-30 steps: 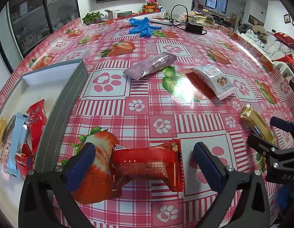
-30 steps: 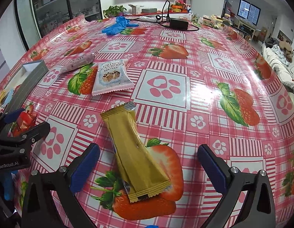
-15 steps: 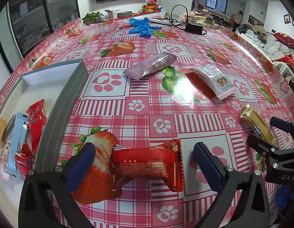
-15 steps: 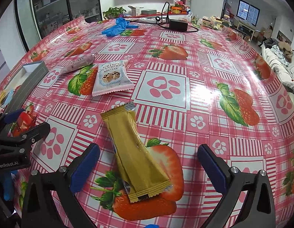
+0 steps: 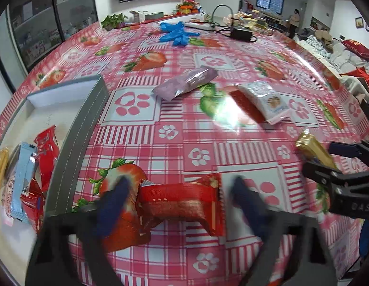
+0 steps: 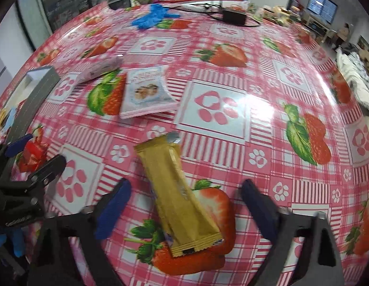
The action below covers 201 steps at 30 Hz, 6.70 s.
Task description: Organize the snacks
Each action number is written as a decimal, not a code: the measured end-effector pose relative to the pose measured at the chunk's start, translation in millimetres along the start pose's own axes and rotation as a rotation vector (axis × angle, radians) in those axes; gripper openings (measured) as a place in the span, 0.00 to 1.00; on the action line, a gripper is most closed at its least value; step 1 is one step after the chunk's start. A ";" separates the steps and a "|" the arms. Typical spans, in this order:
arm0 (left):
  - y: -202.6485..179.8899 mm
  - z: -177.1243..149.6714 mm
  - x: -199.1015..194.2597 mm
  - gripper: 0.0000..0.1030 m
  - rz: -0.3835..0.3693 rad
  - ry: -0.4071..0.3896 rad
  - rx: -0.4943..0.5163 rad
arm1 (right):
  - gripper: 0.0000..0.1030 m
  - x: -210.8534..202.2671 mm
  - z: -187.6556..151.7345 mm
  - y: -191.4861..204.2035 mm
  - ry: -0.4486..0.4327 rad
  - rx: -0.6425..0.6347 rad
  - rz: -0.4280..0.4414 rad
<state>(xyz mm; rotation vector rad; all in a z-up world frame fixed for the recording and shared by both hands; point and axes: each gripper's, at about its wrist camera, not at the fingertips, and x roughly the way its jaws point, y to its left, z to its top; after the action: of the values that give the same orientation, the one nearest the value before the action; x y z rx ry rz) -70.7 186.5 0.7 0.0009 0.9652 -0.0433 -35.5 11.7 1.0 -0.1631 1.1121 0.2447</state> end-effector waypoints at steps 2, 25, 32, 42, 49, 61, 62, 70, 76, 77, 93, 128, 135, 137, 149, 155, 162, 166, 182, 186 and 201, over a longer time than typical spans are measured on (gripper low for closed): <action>-2.5 2.1 -3.0 0.57 -0.029 0.029 0.010 | 0.27 -4.8 0.6 4.8 0.002 -0.016 0.007; 56.7 50.0 -177.9 0.53 -0.162 -0.182 -0.129 | 0.23 -91.2 22.6 32.5 -0.123 0.092 0.316; 105.2 85.1 -265.1 0.54 -0.127 -0.340 -0.159 | 0.23 -145.1 60.4 87.6 -0.222 -0.014 0.415; 185.8 93.5 -277.6 0.54 -0.021 -0.381 -0.271 | 0.23 -164.4 116.8 177.1 -0.241 -0.154 0.505; 222.2 55.3 -162.5 0.54 0.056 -0.155 -0.341 | 0.23 -106.4 124.5 227.3 -0.118 -0.193 0.511; 232.8 10.6 -59.1 0.55 0.105 0.040 -0.370 | 0.23 -19.5 127.4 264.5 0.034 -0.206 0.444; 232.7 10.7 -57.8 0.55 0.112 0.038 -0.362 | 0.23 -16.5 128.4 265.3 0.040 -0.204 0.442; 232.8 7.7 -54.5 0.77 0.130 0.050 -0.361 | 0.30 2.0 128.8 275.3 0.081 -0.211 0.431; 223.3 6.4 -61.7 0.77 0.142 0.064 -0.365 | 0.86 -14.3 115.5 264.4 0.033 -0.224 0.388; 217.9 6.3 -65.0 0.77 0.141 0.068 -0.361 | 0.87 -17.9 112.1 259.3 0.033 -0.220 0.397; 52.0 70.6 -195.0 0.79 -0.120 -0.070 -0.201 | 1.00 -64.7 36.1 36.5 -0.034 0.174 0.397; -7.0 122.5 50.4 0.85 0.120 0.074 0.201 | 1.00 -1.1 63.6 -28.9 0.019 0.176 0.095; -0.5 124.3 83.0 0.86 0.061 0.091 0.171 | 1.00 44.7 92.6 -4.3 0.056 0.088 0.079; 0.2 128.0 86.3 0.86 0.049 0.088 0.163 | 1.00 48.5 95.5 3.0 0.039 0.051 0.041; -16.1 65.1 38.3 0.27 0.056 0.097 0.066 | 0.47 16.6 57.3 -7.2 0.000 0.052 -0.002; -14.0 11.4 -2.0 0.80 0.070 0.059 -0.023 | 0.54 -21.6 -19.5 -25.3 0.008 0.138 -0.063; -10.3 12.2 -5.1 0.94 0.093 -0.044 0.004 | 1.00 -33.6 -46.3 -40.1 -0.044 0.180 -0.081; -5.3 16.5 16.4 0.94 0.053 0.009 -0.027 | 1.00 -17.1 -35.7 -46.3 -0.027 0.253 -0.055; -6.7 14.0 23.3 1.00 0.031 -0.008 -0.043 | 1.00 -4.0 -24.8 -36.3 -0.156 0.311 -0.185; -6.9 14.0 23.2 1.00 0.030 -0.009 -0.043 | 1.00 -4.3 -25.4 -35.4 -0.156 0.313 -0.187; -6.8 14.1 23.2 1.00 0.031 -0.009 -0.043 | 1.00 -3.9 -25.5 -35.1 -0.156 0.312 -0.188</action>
<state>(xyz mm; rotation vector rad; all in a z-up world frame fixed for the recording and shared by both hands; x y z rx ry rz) -46.2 178.7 -10.2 -0.0234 0.9570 0.0062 -49.6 -28.9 -6.3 0.0300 0.9592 -0.0845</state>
